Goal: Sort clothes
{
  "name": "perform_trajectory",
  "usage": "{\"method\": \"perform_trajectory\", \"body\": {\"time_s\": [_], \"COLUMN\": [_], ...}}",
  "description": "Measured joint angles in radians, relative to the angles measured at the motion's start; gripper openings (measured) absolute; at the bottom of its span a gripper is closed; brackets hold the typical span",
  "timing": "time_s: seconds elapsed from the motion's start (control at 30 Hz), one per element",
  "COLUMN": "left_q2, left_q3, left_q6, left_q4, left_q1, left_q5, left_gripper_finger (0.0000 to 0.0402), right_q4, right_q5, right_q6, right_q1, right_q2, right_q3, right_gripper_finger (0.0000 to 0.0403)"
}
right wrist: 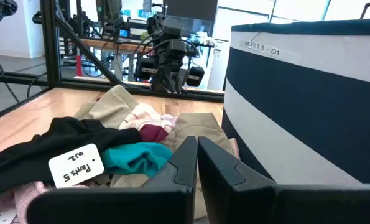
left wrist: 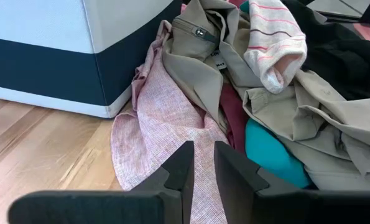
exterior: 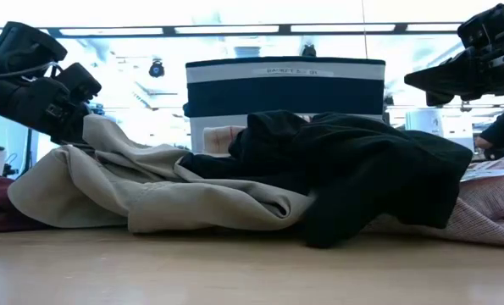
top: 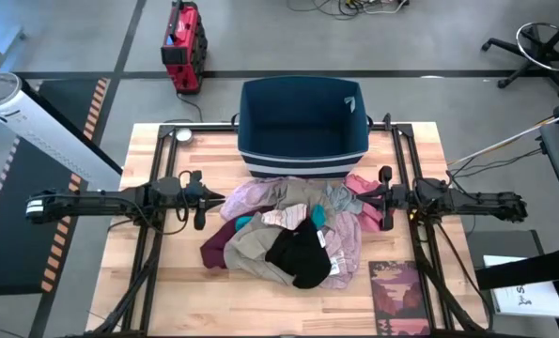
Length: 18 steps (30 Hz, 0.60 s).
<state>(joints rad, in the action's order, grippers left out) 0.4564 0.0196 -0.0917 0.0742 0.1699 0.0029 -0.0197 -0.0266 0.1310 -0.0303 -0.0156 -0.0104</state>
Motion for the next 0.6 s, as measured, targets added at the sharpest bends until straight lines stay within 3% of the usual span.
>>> {"method": "perform_trajectory", "body": {"time_s": [0.17,0.6], "left_q2": [0.0,0.0], "left_q3": [0.0,0.0], "left_q6": [0.0,0.0], "left_q4": [0.0,0.0], "left_q1": [0.0,0.0], "left_q5": [0.0,0.0], "left_gripper_finger": [0.005,0.005], "right_q4": [-0.016,-0.32], "right_q5": [-0.001,0.0], "right_q6": [0.001,-0.025], "right_q1": [0.0,0.0], "right_q2": [0.0,0.0], "right_q3": [0.0,0.0], "right_gripper_finger": [0.0,0.0]}}
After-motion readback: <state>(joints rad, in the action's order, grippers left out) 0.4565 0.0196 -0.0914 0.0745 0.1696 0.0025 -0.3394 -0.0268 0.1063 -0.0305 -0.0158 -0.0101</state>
